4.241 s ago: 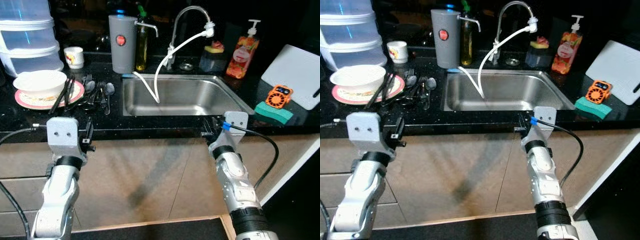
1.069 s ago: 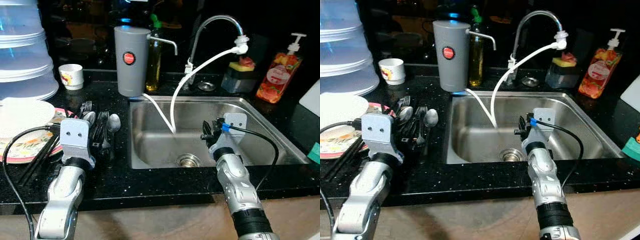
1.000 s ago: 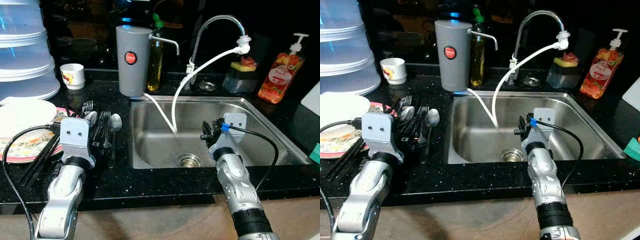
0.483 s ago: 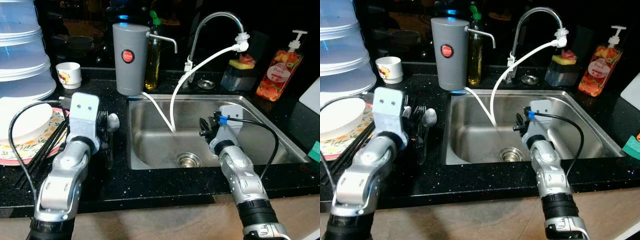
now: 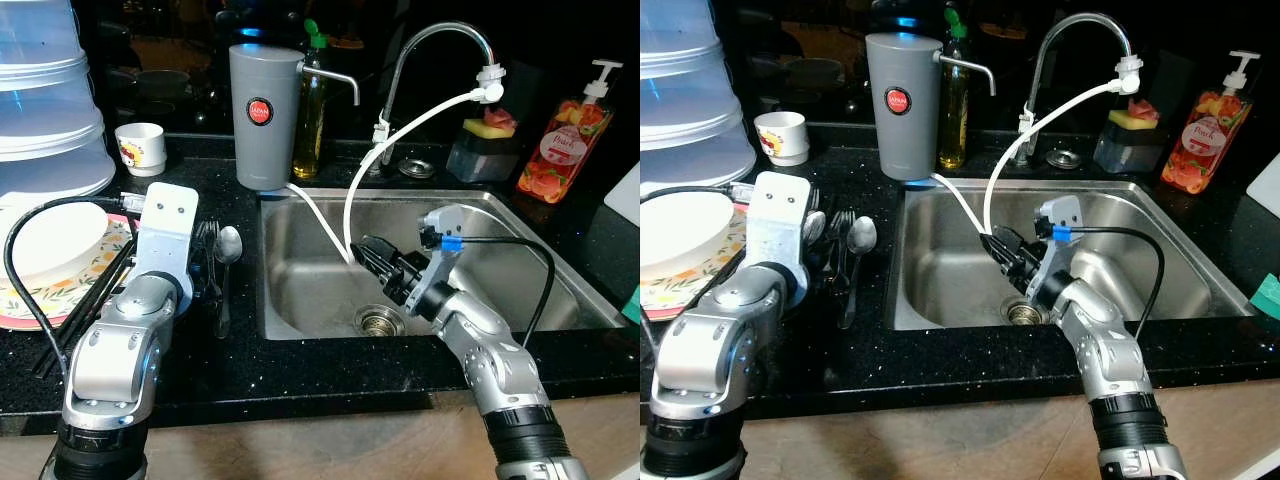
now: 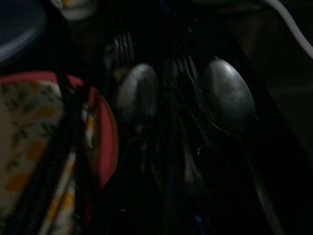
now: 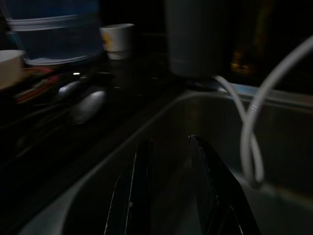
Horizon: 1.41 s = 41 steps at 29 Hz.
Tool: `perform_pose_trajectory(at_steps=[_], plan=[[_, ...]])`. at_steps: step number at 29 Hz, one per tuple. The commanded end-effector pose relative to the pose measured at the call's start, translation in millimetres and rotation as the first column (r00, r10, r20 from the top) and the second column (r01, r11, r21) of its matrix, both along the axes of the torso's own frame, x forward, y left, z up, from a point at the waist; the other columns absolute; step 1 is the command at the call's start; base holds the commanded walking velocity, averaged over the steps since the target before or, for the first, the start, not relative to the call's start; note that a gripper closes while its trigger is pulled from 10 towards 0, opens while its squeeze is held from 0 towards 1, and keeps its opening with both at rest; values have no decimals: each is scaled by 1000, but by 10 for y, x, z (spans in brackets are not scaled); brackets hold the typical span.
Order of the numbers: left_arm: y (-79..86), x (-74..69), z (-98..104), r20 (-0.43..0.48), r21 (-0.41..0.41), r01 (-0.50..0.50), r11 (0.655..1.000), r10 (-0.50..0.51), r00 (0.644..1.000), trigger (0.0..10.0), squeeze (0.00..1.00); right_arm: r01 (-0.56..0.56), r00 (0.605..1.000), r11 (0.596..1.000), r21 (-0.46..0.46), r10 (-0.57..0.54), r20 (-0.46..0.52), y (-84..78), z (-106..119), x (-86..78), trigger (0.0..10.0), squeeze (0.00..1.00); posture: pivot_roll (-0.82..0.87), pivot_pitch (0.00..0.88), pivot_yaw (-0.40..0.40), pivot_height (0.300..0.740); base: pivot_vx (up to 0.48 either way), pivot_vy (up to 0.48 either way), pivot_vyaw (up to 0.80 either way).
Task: Kitchen organization
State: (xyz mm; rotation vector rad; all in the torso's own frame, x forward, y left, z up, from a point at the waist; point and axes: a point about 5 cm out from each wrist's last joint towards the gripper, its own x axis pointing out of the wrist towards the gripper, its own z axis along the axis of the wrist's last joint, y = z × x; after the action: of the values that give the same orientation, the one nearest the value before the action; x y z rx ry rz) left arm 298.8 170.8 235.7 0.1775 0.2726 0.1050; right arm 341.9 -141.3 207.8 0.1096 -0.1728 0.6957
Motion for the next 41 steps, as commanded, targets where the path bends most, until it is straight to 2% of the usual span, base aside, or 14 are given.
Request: perform_pose_trajectory(at_steps=[1,5,6,7,12,16,22,29,31,32,41], plan=[[-57,-24,14,-5,-4,22,1000,-22,1000,10000,0,-50,999,999,-17,50,1,42,7,-45,10000,0,11,19,-67,740,0,0,0],[-105,-31,72,9,-27,39,999,-39,999,10000,0,-63,998,998,-13,63,1,46,26,-59,10000,0,13,20,-69,740,0,0,0],[-117,-33,92,13,-33,48,998,-48,999,10000,831,-66,998,998,-7,66,0,45,31,-61,10000,0,13,21,-69,740,0,0,0],[-123,-36,102,13,-34,52,998,-52,999,10000,1000,-66,998,998,-7,66,0,44,33,-61,10000,0,14,25,-69,740,0,0,0],[-122,-49,133,6,-11,43,999,-43,999,10000,1000,-69,998,998,-5,69,-5,34,29,-70,10000,0,15,31,-69,740,0,0,0],[-243,-40,153,41,-29,146,989,-145,989,10000,1000,-61,998,998,-4,61,-8,39,22,-74,10000,0,14,37,-69,740,0,0,0],[-308,-26,59,-4,-74,194,978,-195,981,10000,1000,-56,998,998,-6,56,-6,41,30,-81,10000,0,8,43,-66,740,0,0,0],[-294,1,-59,-72,-34,190,981,-192,979,10000,1000,-48,999,999,-19,48,-5,19,33,-95,10000,0,0,49,-56,740,0,0,0],[-295,0,-82,-86,-31,193,981,-195,977,10000,965,-47,999,999,-21,47,-4,15,35,-98,10000,0,1,50,-55,740,0,0,0],[-300,-2,-107,-98,-40,199,979,-202,974,10000,0,-45,999,999,-22,45,-2,11,38,-101,10000,0,0,52,-53,740,0,0,0],[-358,13,-167,-99,-62,265,962,-270,958,10000,0,-35,999,999,-17,35,0,5,45,-110,10000,0,-2,56,-48,740,0,0,0]])
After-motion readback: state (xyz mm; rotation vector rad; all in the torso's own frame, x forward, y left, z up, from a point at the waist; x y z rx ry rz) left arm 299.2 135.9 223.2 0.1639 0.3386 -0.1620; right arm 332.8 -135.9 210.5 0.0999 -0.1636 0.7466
